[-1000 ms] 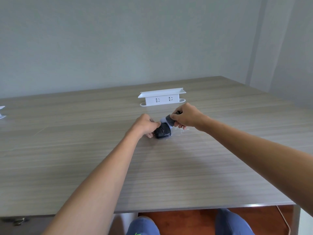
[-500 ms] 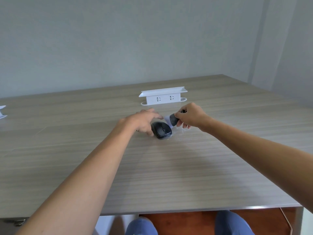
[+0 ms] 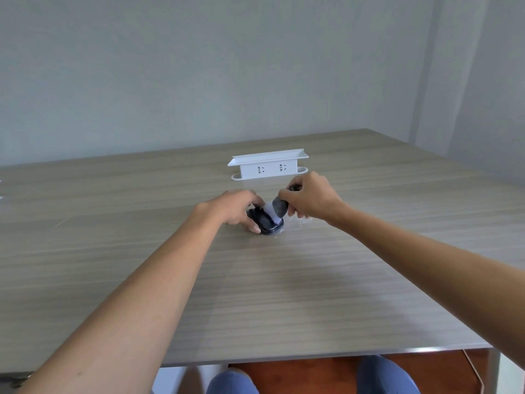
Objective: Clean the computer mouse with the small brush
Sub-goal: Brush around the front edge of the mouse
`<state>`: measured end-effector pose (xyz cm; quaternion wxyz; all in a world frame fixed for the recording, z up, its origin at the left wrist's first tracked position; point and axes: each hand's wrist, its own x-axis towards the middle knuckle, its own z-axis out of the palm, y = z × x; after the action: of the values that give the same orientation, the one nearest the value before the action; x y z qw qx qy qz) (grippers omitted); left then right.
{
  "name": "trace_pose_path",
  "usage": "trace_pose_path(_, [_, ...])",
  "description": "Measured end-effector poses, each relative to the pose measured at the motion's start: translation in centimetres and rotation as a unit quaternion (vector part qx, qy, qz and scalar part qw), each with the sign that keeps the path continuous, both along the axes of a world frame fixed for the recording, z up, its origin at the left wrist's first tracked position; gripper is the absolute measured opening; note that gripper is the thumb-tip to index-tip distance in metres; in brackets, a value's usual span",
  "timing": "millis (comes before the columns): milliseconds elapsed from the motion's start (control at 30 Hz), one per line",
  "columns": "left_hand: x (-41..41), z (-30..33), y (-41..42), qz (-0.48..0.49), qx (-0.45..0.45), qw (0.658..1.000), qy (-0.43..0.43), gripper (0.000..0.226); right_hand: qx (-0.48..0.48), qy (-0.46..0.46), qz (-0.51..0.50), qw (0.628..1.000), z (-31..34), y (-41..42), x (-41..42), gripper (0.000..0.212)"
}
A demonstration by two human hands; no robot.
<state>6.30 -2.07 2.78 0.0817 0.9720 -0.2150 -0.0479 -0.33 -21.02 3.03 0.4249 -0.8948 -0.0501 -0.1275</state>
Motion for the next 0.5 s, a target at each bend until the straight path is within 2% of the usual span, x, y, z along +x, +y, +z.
trace_pose_path(133, [0.0,-0.2,-0.1,0.004,-0.032,0.999,0.010,0.069,-0.039,0.000,0.048,0.998,-0.3,1.0,-0.3,0.018])
trace_pose_path(333, [0.0,0.0,-0.3,-0.014,-0.025,1.000,-0.002,0.067,-0.098,0.022,0.023,0.995,-0.3,-0.6,0.1,0.018])
trace_pose_path(500, [0.5,0.1,-0.5,-0.015,-0.016,1.000,-0.001,0.066,-0.112,-0.016,0.024,0.993,-0.2,-0.3,-0.2,0.016])
